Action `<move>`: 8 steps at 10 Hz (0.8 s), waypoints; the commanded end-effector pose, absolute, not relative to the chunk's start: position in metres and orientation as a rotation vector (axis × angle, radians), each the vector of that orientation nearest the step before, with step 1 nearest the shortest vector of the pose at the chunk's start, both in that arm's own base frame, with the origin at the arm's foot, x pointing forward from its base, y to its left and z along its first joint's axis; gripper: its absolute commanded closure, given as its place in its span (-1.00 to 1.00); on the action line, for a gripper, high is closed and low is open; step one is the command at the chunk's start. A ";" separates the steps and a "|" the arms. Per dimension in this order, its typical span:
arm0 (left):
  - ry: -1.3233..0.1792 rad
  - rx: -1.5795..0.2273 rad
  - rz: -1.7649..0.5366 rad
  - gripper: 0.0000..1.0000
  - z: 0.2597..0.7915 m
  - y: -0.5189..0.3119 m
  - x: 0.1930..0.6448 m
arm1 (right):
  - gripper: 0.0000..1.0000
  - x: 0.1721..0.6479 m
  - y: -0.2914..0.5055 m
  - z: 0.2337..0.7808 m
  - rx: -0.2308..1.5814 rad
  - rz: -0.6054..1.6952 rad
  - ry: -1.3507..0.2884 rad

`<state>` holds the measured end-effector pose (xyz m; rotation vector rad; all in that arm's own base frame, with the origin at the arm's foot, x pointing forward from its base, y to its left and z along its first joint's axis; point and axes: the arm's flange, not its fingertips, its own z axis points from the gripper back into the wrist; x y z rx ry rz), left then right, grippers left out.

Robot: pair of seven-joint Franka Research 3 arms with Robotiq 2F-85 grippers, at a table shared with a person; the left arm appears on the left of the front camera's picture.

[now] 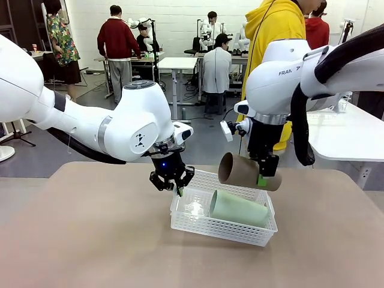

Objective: Clean and organize the cups into the basket.
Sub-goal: Pick up the Reusable plastic cup from the right side of the table and stack it inside the Organizing basket in the center of the table.

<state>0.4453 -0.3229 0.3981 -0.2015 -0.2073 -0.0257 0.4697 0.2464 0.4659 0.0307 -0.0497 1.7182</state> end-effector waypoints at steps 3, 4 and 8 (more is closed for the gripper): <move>-0.209 -0.203 -0.032 1.00 0.399 -0.324 0.445 | -0.63 0.493 0.278 0.445 -0.059 1.735 -0.032; -0.209 -0.203 -0.032 1.00 0.399 -0.324 0.445 | -0.63 0.500 0.283 0.434 -0.060 1.742 -0.017; -0.209 -0.203 -0.032 1.00 0.399 -0.324 0.445 | -0.63 0.519 0.280 0.394 -0.006 1.738 -0.001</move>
